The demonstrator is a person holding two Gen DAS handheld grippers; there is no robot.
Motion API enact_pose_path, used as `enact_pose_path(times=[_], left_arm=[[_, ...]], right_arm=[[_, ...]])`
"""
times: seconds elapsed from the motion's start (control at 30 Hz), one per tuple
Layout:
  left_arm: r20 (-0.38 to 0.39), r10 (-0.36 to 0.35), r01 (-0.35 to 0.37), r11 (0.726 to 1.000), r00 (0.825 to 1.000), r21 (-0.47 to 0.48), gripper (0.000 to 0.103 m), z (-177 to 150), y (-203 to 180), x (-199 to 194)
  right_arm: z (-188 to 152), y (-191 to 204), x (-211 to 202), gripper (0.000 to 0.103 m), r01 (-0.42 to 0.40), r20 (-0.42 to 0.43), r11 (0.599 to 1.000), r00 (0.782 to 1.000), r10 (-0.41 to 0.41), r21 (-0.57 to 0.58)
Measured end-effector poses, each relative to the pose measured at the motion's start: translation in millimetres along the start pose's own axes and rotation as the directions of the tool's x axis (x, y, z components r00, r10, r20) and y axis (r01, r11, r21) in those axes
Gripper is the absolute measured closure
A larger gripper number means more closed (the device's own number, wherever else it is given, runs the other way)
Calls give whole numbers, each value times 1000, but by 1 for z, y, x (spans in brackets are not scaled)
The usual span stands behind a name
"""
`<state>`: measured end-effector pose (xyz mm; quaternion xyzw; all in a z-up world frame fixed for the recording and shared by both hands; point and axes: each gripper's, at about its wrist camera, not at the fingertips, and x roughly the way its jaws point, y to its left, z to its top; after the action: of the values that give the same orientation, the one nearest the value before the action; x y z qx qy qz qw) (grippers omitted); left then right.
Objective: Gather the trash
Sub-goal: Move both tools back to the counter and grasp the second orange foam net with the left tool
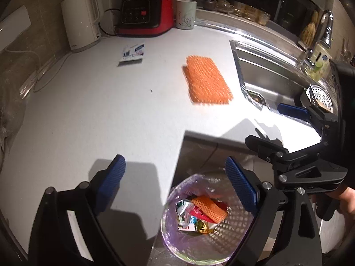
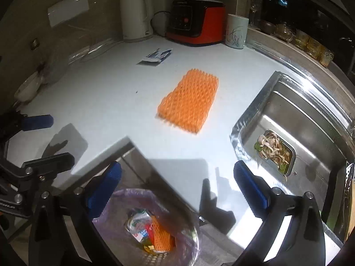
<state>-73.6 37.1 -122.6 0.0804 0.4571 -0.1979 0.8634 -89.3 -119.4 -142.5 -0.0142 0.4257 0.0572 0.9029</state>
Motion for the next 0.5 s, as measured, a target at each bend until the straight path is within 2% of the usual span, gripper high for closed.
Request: enact_pose_path(times=[0.2, 0.33, 0.4, 0.5], left_arm=[[30, 52, -50, 996, 998, -70, 12, 51, 27, 9], [22, 64, -62, 993, 998, -103, 12, 74, 38, 21], [10, 52, -50, 992, 999, -117, 12, 84, 39, 28], [-9, -4, 3, 992, 1000, -128, 12, 98, 30, 42]], right_arm=[[51, -16, 54, 3, 27, -35, 996, 999, -24, 86], [70, -24, 75, 3, 0, -47, 991, 999, 7, 130], [78, -29, 76, 3, 4, -26, 991, 1000, -1, 132], [88, -45, 74, 3, 57, -4, 992, 998, -57, 115]])
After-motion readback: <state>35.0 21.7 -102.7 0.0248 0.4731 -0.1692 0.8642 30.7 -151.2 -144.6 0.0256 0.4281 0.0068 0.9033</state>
